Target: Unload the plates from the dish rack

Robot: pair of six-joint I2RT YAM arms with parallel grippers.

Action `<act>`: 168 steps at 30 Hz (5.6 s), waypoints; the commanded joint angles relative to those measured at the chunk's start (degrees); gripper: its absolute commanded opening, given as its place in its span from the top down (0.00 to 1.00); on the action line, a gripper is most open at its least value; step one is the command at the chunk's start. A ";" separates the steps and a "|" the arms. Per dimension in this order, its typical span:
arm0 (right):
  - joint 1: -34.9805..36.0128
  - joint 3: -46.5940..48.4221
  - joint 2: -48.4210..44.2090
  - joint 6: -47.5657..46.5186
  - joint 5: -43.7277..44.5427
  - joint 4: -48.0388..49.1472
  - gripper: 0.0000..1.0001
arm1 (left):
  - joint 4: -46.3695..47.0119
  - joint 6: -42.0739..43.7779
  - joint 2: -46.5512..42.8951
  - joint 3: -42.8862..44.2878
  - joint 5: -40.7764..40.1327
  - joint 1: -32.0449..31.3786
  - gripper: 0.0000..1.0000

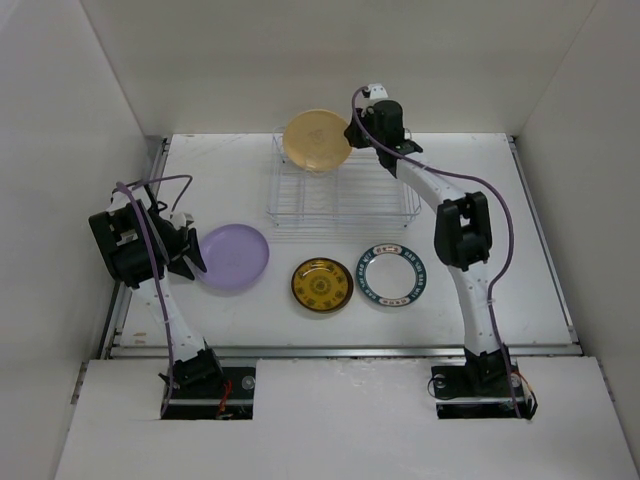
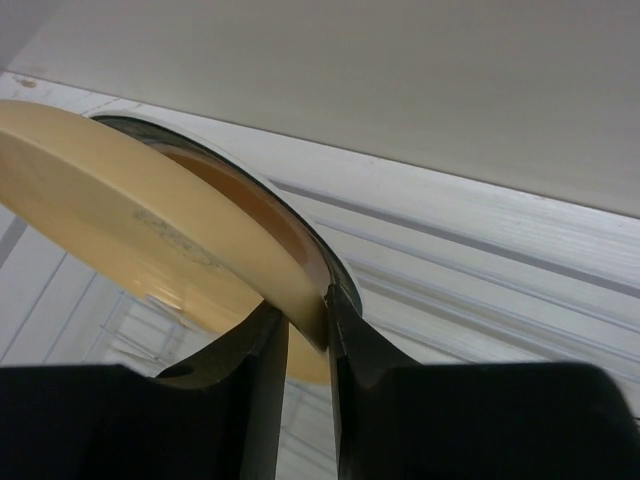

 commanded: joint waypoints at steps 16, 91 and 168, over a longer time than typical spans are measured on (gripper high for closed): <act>3.84 -6.69 -18.63 -3.27 9.29 11.29 1.00 | -2.18 1.99 -4.65 -0.46 4.25 0.14 0.59; 30.38 1.40 -14.23 -1.24 -19.42 -32.83 0.36 | 13.02 -13.57 -27.06 -0.99 -11.05 1.19 0.42; -3.02 15.90 14.76 7.36 -16.81 9.27 0.55 | 12.41 -18.32 11.16 45.41 -6.83 -34.05 0.46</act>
